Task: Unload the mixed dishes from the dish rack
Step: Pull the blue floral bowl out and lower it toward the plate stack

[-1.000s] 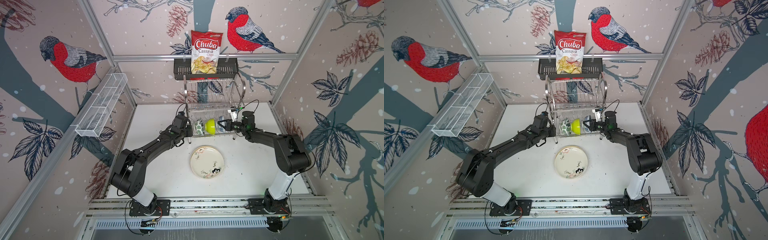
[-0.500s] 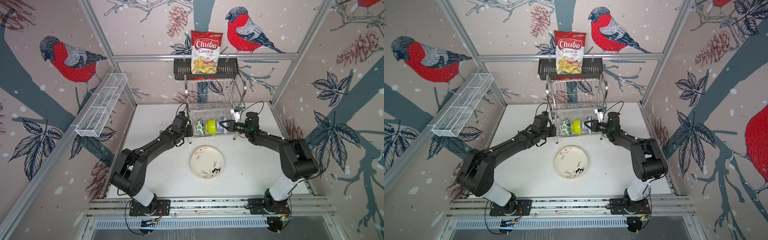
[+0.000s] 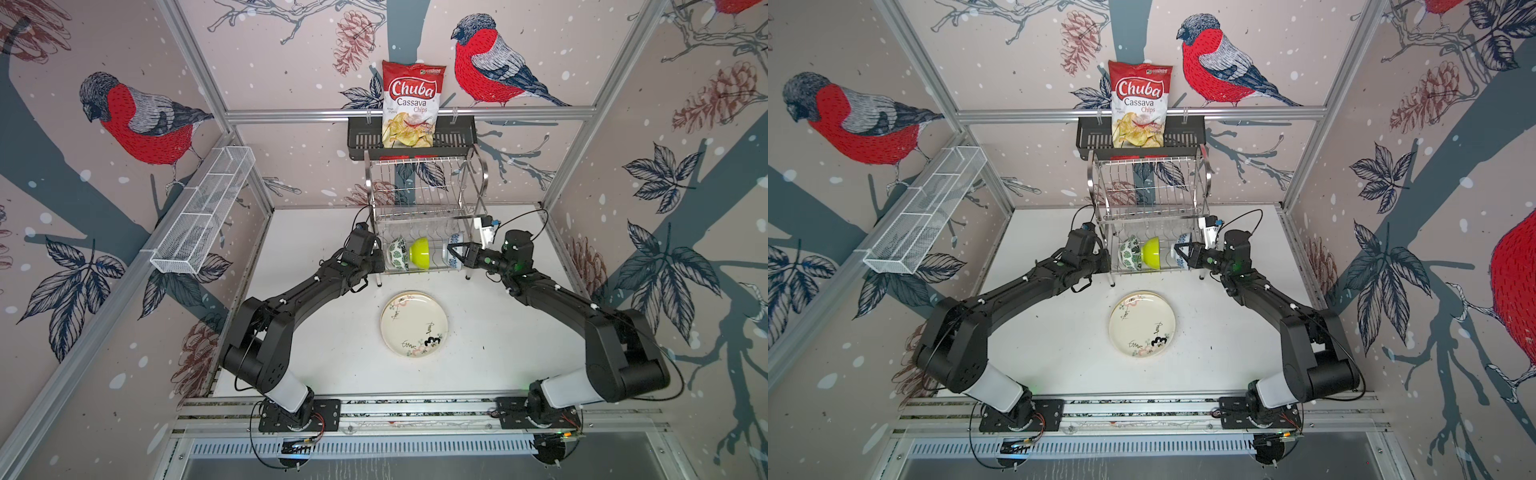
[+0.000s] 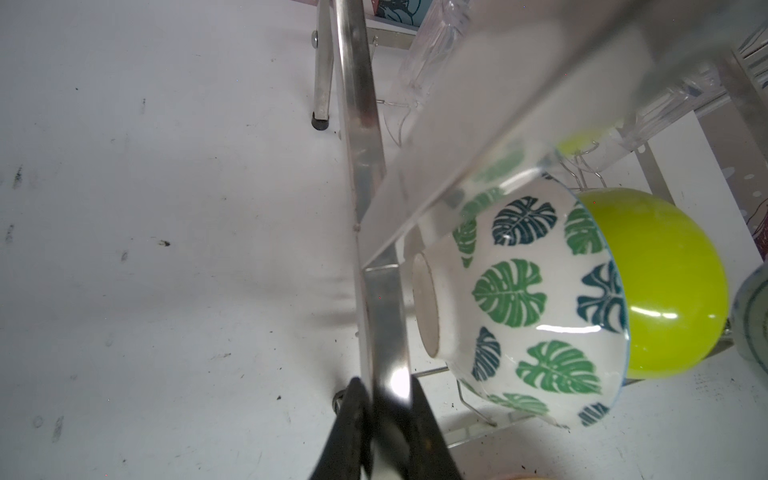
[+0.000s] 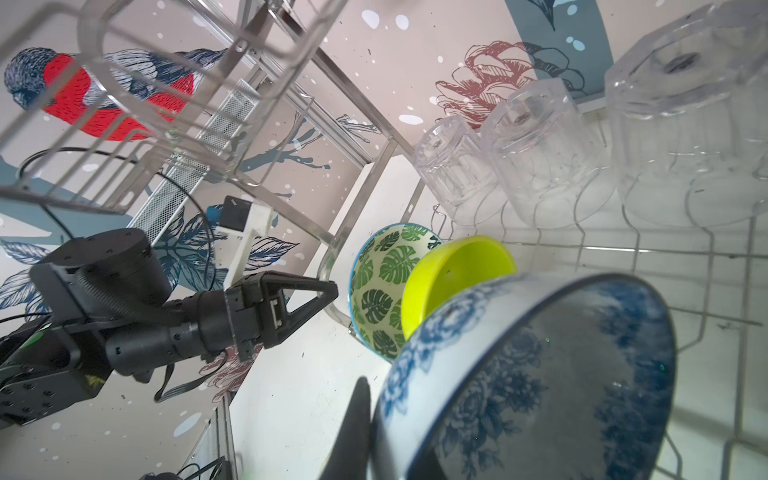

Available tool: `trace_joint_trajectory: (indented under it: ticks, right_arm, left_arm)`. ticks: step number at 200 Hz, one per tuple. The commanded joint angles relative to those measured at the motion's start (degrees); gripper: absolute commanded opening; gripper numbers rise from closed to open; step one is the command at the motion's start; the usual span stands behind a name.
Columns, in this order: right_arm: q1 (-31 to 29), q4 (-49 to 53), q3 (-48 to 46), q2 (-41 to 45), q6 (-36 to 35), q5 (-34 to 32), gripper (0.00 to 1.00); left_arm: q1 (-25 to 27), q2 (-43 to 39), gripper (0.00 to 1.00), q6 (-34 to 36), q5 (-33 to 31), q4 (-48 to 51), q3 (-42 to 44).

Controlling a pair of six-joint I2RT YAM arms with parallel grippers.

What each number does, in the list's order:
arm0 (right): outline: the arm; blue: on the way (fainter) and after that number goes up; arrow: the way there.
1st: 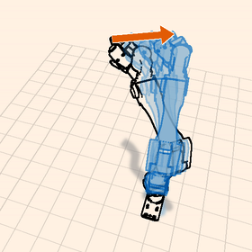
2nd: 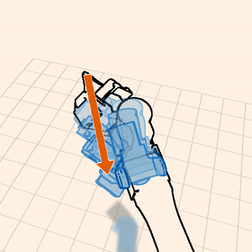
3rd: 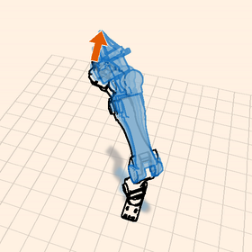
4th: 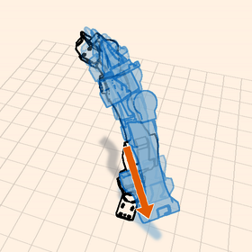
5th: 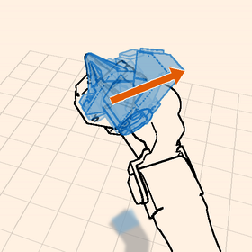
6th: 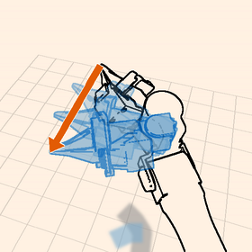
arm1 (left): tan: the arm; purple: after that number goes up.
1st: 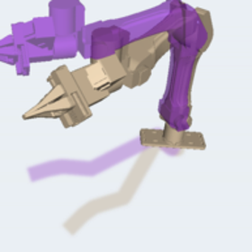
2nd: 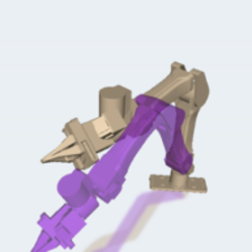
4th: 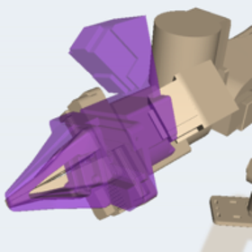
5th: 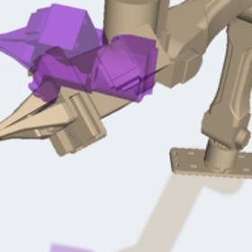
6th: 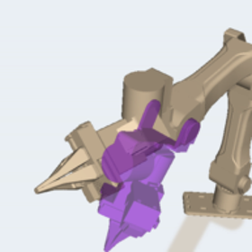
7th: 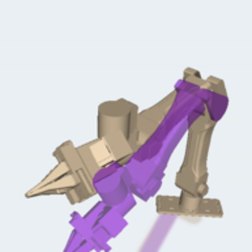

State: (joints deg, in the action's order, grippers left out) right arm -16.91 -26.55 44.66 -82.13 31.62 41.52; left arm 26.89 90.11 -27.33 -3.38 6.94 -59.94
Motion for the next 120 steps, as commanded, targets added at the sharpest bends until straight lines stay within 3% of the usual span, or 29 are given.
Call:
trace_joint_trajectory:
  ticks: [1,81,120]
  right_arm:
    - [-1.96,1.39,-1.03,4.05,-1.10,-2.41,0.09]
    - [-22.53,21.29,-4.95,20.04,-6.98,-24.40,0.09]
    - [-33.31,26.46,-6.34,26.42,-4.68,-35.11,0.10]
  left_arm:
    - [-0.37,-2.13,0.18,-2.81,-1.99,1.51,1.15]
    - [-0.35,-14.69,0.36,-3.63,-1.64,3.36,10.49]
    - [-0.35,-22.80,0.55,-3.86,-0.45,6.54,14.39]
